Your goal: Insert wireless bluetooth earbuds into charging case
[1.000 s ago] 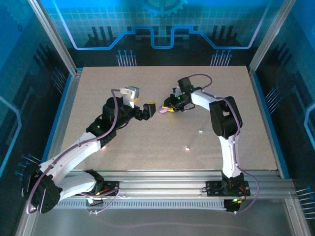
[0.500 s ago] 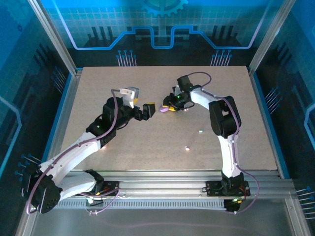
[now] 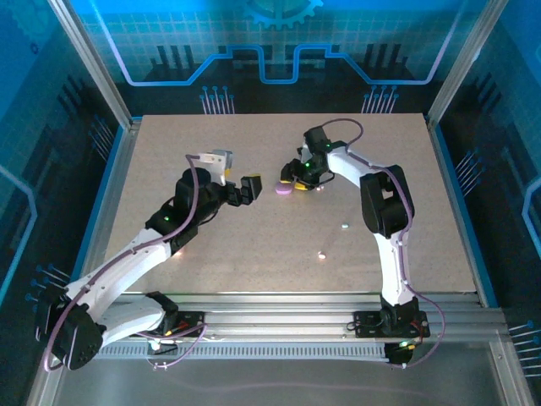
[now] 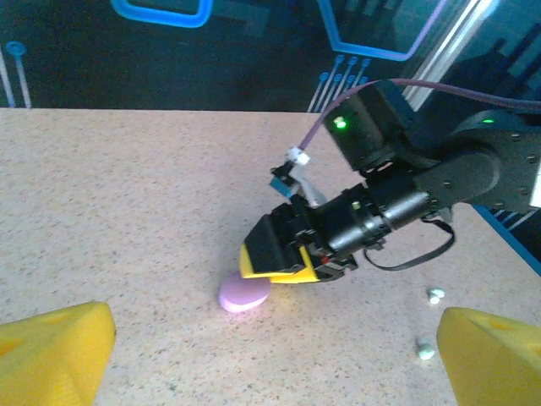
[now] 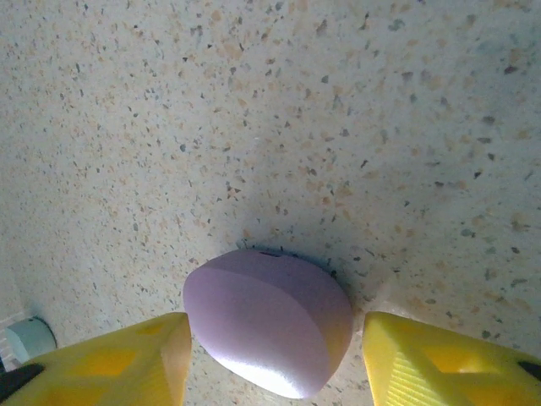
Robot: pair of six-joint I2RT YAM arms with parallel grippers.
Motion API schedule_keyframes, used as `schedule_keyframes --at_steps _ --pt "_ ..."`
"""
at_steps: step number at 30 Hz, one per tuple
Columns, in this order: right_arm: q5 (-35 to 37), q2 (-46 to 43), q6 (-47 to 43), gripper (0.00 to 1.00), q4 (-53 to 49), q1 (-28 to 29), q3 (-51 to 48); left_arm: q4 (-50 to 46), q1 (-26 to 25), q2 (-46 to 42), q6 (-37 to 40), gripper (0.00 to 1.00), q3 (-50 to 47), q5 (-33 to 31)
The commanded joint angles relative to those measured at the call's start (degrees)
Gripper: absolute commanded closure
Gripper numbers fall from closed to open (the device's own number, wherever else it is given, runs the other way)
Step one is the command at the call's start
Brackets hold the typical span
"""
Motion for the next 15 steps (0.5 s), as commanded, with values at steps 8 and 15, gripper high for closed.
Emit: schedule_keyframes --at_steps 8,15 --pt "1.6 -20.8 -3.9 0.38 -2.0 1.7 -7.8 -21.4 4.5 -0.8 -24.1 0.36 2.3 -16.8" --pt "5.3 -41.4 -2.1 0.36 1.2 3.3 -24.0 -38.1 14.8 -1.3 -47.0 0.37 -3.3 -18.2"
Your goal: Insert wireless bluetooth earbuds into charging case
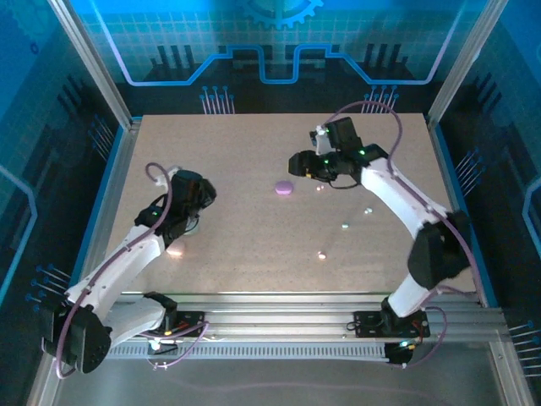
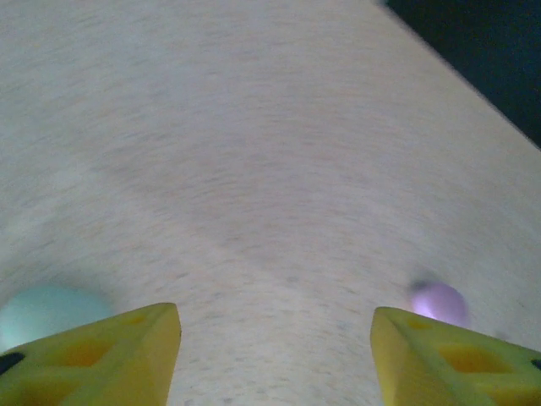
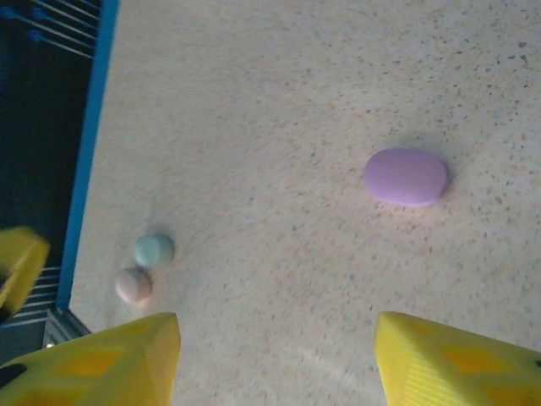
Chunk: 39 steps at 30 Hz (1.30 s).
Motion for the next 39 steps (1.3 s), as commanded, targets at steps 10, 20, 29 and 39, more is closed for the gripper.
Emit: schedule_keyframes --at_steps 10,20,29,39 --pt "7.0 -20.1 4.0 0.34 -0.2 1.2 -18.0 -21.2 11.1 2.4 -24.7 0.26 -3.9 1.3" --pt "8.3 -22.7 3.8 0.34 -1.2 1.2 -20.0 -17.9 15.1 10.1 -25.3 0.25 -5.5 8.2" --pt "8.3 -22.7 4.0 0.34 -1.4 1.2 -20.6 -15.2 19.8 13.7 -23.0 0.30 -7.5 12.2" --pt "7.1 -21.7 4.2 0.34 -1.4 1.2 -20.8 -12.1 20.7 16.2 -23.4 0.37 -8.7 12.5"
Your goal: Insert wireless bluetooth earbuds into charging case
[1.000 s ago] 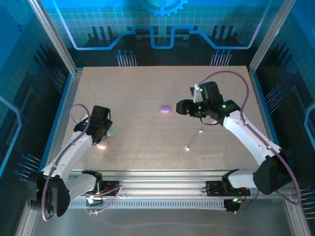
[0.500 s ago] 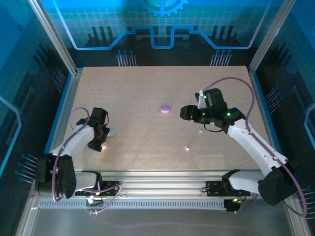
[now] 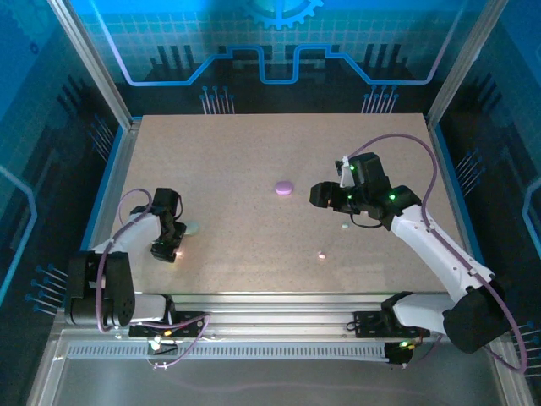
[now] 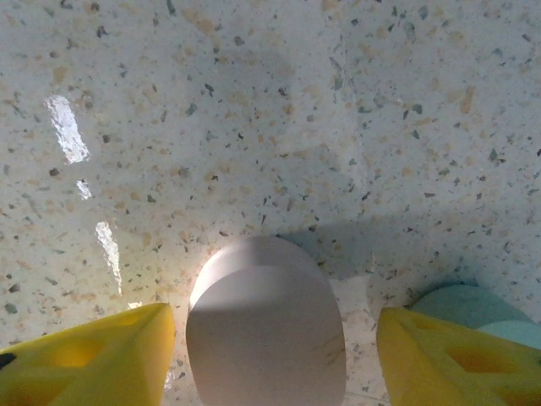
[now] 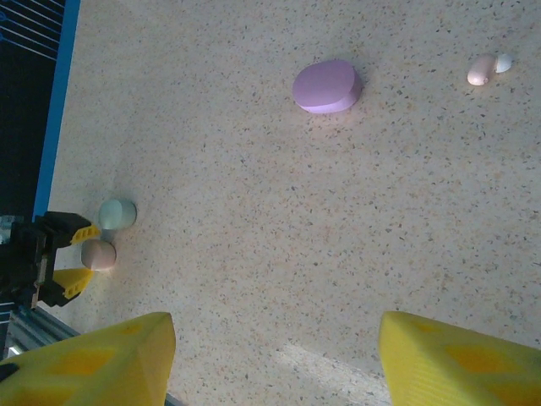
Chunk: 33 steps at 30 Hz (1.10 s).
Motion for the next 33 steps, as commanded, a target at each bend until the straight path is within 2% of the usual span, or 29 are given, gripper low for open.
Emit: schedule_keyframes --at_steps 1,7,10,15,19,22,25,30,33 --pt "-0.5 0.2 0.5 0.34 -0.7 0.7 -0.7 0.8 0.8 1.3 0.4 0.37 -1.2 1.2" --pt "-0.6 0.2 0.5 0.34 -1.1 0.7 -0.9 1.5 0.8 2.7 0.5 0.43 -1.2 2.6" --pt "-0.7 0.2 0.5 0.34 -1.2 0.7 -0.8 1.5 0.8 2.8 -0.3 0.52 -1.7 3.3" --pt "-0.8 -0.3 0.6 0.34 -1.4 0.7 -1.2 -0.4 0.7 0.9 -2.5 0.60 -2.5 7.2" --pt "-0.8 -1.0 0.7 0.34 -1.1 0.7 -1.9 -1.6 -1.3 -2.8 -6.8 0.61 -3.4 11.0" --pt "-0.6 -1.6 0.8 0.34 -0.8 0.7 -2.7 -2.3 -7.1 -5.8 -12.1 0.61 -3.1 11.9" --pt "-1.6 -2.0 1.0 0.33 0.2 0.7 -3.8 -1.6 -15.1 -6.9 -17.6 0.61 -0.8 11.6" --pt "-5.1 -2.5 2.4 0.34 5.2 0.7 -6.7 1.0 -25.9 -2.8 -21.9 0.61 6.5 12.8" --pt "-8.4 -2.3 4.0 0.35 9.2 0.7 -8.8 3.9 -30.2 0.5 -23.9 0.61 10.0 15.3"
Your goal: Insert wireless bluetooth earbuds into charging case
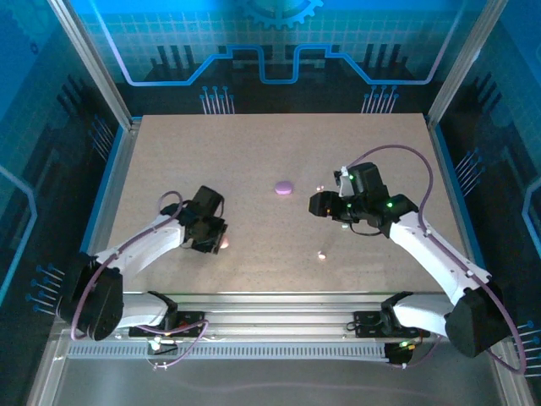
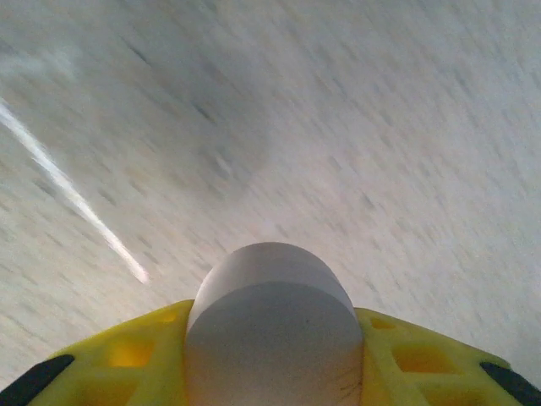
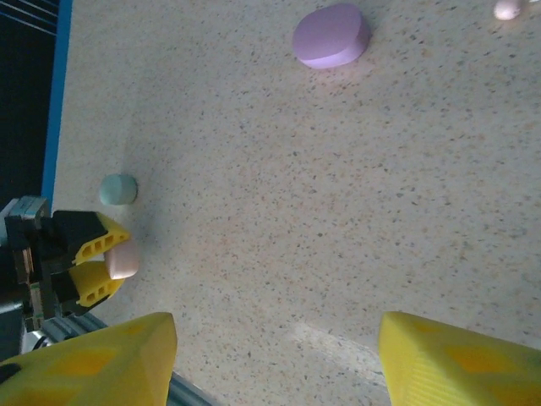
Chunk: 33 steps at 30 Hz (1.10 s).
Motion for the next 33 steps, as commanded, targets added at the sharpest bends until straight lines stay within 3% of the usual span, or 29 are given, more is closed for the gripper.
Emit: schedule_keyframes --at_steps 1,9,18,29,33 --pt "-5.2 -0.8 2.5 0.36 6.7 0.8 -3.0 3.1 -4.2 3.5 -5.3 0.61 4.1 4.3" --pt "-9.2 1.3 7.1 0.40 22.8 6.1 -9.4 7.8 -9.0 9.2 -6.7 0.61 12.8 8.1" --pt "-4.5 7.9 9.5 0.44 34.1 13.6 -9.1 9.9 -9.6 7.4 -8.8 0.63 13.9 8.8" --pt "-2.6 15.2 9.9 0.45 39.1 16.8 -6.2 11.2 -9.6 5.6 -9.0 0.63 14.1 9.7" --pt "-1.9 16.7 10.7 0.51 41.6 17.0 -6.0 11.6 -9.6 5.3 -9.0 0.63 13.9 10.2"
